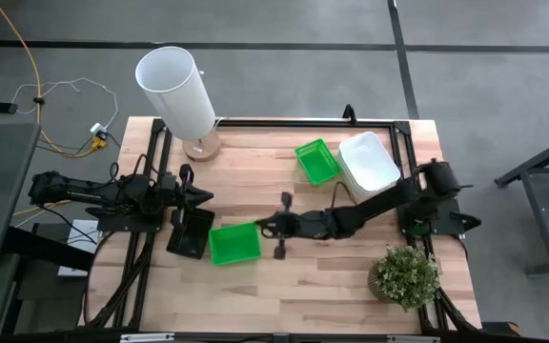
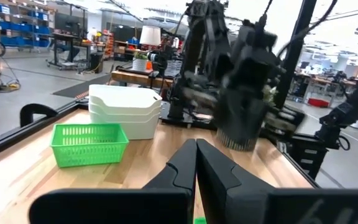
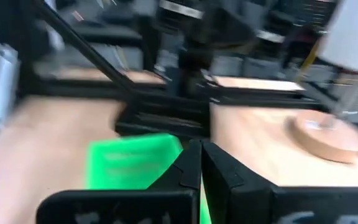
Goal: Stack baskets by color
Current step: Stack the top green bin into the bottom stacked green bins
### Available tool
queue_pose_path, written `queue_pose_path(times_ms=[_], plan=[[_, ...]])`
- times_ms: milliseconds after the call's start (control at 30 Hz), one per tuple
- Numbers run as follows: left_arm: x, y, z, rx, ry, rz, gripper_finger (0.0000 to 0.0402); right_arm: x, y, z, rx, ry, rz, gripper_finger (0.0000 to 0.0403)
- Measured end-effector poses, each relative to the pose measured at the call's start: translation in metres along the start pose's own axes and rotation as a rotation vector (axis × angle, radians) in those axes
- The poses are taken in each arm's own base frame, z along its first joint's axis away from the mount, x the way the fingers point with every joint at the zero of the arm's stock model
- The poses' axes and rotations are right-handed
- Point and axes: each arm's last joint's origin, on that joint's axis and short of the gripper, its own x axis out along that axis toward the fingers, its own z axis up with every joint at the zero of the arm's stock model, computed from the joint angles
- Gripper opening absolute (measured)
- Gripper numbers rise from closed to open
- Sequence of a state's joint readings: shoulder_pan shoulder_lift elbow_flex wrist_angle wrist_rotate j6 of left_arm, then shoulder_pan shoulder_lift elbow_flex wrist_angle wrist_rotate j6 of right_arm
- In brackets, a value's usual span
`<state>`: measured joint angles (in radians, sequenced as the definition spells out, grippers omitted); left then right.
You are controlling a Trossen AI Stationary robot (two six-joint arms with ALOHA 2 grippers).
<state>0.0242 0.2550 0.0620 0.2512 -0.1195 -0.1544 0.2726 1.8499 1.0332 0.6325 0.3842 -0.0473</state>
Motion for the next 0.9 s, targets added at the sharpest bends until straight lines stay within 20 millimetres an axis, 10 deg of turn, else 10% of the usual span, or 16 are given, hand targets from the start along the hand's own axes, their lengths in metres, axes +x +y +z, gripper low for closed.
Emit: queue_pose_path(times_ms=[167,533,900], plan=[[0.000,0.000,0.000,0.000,0.003,-0.017,0.0000,-0.032,-0.019,0.021,-0.118,0.123,-0.110,0.0000],[0.000,-0.002,0.007,0.057,-0.069,-0.037,0.0000,-0.150,-0.080,-0.010,0.135,-0.147,-0.257,0.0000],[0.000,-0.002,0.008,0.085,-0.084,-0.043,0.0000,-0.165,-0.110,-0.002,0.083,-0.314,-0.146,0.0000]])
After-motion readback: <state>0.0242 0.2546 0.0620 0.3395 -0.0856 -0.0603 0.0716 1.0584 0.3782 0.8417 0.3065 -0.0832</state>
